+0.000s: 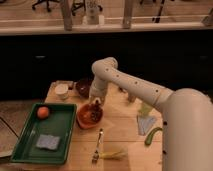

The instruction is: Place grapes in red bowl

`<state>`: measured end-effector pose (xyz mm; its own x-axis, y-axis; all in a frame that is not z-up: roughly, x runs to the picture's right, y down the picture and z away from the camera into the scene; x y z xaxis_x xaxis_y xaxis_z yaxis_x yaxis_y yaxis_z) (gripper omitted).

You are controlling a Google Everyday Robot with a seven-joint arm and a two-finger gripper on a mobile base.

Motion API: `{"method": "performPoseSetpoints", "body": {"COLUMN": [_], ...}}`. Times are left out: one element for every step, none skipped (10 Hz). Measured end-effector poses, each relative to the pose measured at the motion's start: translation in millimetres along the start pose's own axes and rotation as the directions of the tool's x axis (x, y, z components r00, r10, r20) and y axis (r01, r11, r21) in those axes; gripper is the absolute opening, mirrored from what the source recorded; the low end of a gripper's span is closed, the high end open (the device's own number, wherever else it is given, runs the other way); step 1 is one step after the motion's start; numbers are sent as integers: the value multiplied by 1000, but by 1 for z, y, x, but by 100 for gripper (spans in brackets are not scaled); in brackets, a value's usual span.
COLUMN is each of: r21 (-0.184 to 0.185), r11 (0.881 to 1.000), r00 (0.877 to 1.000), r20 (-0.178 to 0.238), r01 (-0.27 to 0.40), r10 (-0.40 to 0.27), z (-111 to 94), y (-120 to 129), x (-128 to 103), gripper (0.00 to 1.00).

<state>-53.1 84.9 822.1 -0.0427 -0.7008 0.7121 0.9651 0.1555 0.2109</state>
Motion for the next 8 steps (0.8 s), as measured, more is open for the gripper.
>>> {"method": "performPoseSetpoints", "body": {"r21": [1,1,2,4,6,6,6,6], "r11": [1000,1000,1000,1000,1000,1000,1000,1000], "r00": [1000,1000,1000,1000,1000,1000,1000,1000], "r20": [-1,-2,-1,-2,-2,-2,-2,-2], "r01": [0,0,1,2,2,2,2,2], "r10": [0,0,-1,-2,-2,-2,-2,-2], "z": [-1,-2,-2,-3,-4,-4,-4,-4], "y": [0,1,1,1,1,1,1,1], "x": [1,2,3,4,5,5,5,5], "gripper": [80,80,80,80,80,80,80,80]}}
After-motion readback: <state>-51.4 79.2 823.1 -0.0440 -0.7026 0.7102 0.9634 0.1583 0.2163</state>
